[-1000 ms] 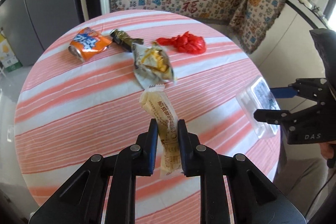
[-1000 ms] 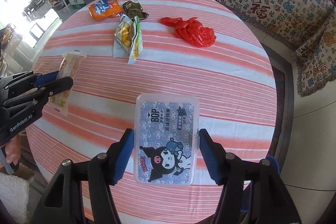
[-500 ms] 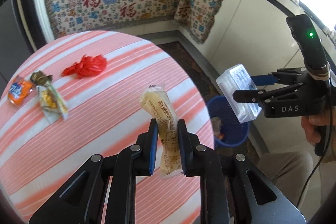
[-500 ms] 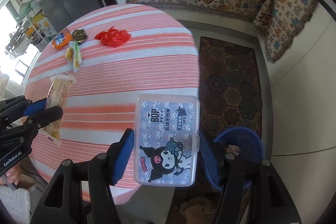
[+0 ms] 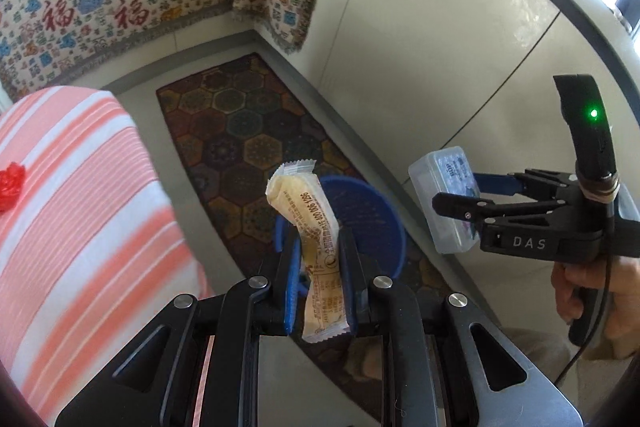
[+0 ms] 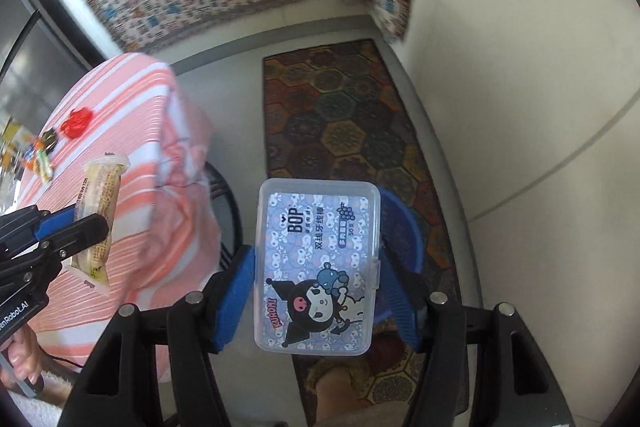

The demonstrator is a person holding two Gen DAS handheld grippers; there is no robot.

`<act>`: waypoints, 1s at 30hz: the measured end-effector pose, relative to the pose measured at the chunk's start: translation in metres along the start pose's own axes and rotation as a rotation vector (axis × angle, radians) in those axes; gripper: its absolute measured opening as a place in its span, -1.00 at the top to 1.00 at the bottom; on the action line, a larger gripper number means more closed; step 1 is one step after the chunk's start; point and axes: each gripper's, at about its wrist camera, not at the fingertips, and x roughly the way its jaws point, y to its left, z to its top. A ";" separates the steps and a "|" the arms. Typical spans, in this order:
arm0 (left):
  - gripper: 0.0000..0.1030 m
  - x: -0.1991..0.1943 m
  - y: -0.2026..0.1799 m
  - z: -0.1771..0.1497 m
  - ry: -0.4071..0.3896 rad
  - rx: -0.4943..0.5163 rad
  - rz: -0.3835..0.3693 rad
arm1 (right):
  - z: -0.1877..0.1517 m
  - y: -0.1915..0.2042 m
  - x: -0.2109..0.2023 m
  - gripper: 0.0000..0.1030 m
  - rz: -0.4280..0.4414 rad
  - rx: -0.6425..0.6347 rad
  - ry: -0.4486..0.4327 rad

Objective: Collect trash
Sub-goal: 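Carry the bread packet and plastic box to the wastebasket and open both tools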

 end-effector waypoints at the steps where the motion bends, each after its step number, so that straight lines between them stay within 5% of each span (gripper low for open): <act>1: 0.66 0.009 -0.006 0.001 0.009 0.003 -0.005 | -0.002 -0.011 0.007 -0.23 -0.002 0.022 0.005; 11: 0.66 0.093 -0.031 0.008 0.087 -0.015 -0.041 | -0.013 -0.087 0.074 -0.23 0.040 0.177 0.049; 20: 0.64 0.133 -0.033 0.010 0.123 -0.014 -0.043 | -0.012 -0.113 0.118 -0.24 0.074 0.223 0.078; 22: 0.18 0.139 -0.032 0.010 0.117 -0.021 -0.053 | -0.013 -0.114 0.129 -0.26 0.089 0.226 0.086; 23: -0.39 0.143 -0.029 0.012 0.113 -0.031 -0.058 | -0.013 -0.114 0.135 -0.29 0.104 0.224 0.087; 24: -0.61 0.143 -0.027 0.012 0.100 -0.044 -0.053 | -0.013 -0.114 0.140 -0.37 0.127 0.223 0.089; 26: -0.63 0.140 -0.023 0.012 0.076 -0.063 -0.061 | -0.016 -0.117 0.146 -0.63 0.132 0.238 0.072; 30: -0.62 0.104 -0.012 0.016 0.006 -0.088 -0.074 | -0.016 -0.121 0.129 -0.63 0.113 0.276 -0.008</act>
